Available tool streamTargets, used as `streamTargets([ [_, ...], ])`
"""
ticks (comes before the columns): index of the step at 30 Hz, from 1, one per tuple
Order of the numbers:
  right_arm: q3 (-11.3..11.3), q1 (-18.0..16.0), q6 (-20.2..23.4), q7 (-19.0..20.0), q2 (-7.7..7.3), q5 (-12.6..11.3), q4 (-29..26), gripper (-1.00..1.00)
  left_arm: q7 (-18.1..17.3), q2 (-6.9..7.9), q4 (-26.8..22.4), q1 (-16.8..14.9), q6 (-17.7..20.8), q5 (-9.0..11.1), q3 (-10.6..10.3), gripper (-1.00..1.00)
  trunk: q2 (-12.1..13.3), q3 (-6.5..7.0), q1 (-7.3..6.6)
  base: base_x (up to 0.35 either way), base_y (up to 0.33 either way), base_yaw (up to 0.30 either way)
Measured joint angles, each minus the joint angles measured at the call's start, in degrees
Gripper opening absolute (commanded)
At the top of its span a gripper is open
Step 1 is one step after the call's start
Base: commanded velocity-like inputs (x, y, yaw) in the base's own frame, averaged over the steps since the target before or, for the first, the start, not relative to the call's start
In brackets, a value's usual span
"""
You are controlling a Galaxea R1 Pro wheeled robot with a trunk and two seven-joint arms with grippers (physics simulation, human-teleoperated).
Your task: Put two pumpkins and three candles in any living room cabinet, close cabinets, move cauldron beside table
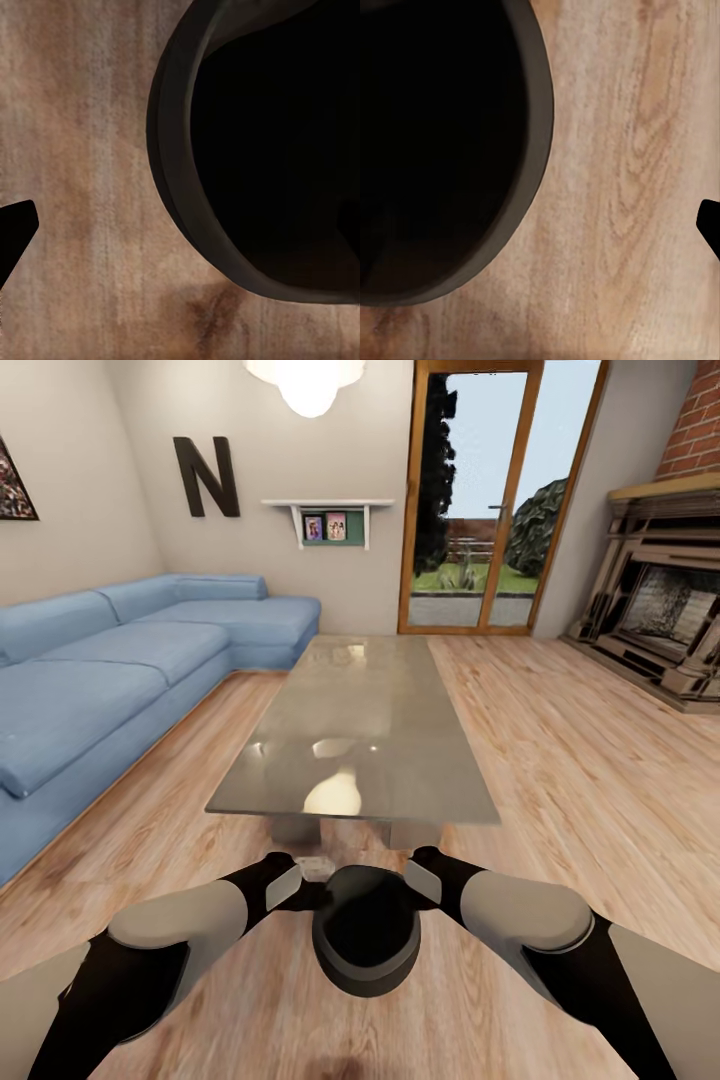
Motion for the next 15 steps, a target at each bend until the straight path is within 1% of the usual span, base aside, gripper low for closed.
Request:
streamTargets([
  [8,-0.03,0.00,-0.04,-0.07,-0.20,0.00,-0.21,1.00,0.87,0.03,-0.02,0.00,-0.02,0.03,-0.01,1.00,0.11,1.77,-0.21,0.000,0.000,0.000],
  [15,-0.07,0.00,0.00,-0.06,-0.80,0.00,-0.23,1.00,1.25,0.20,-0.02,0.00,0.57,0.06,-0.01,1.00,0.20,3.33,-0.39,0.000,0.000,0.000],
])
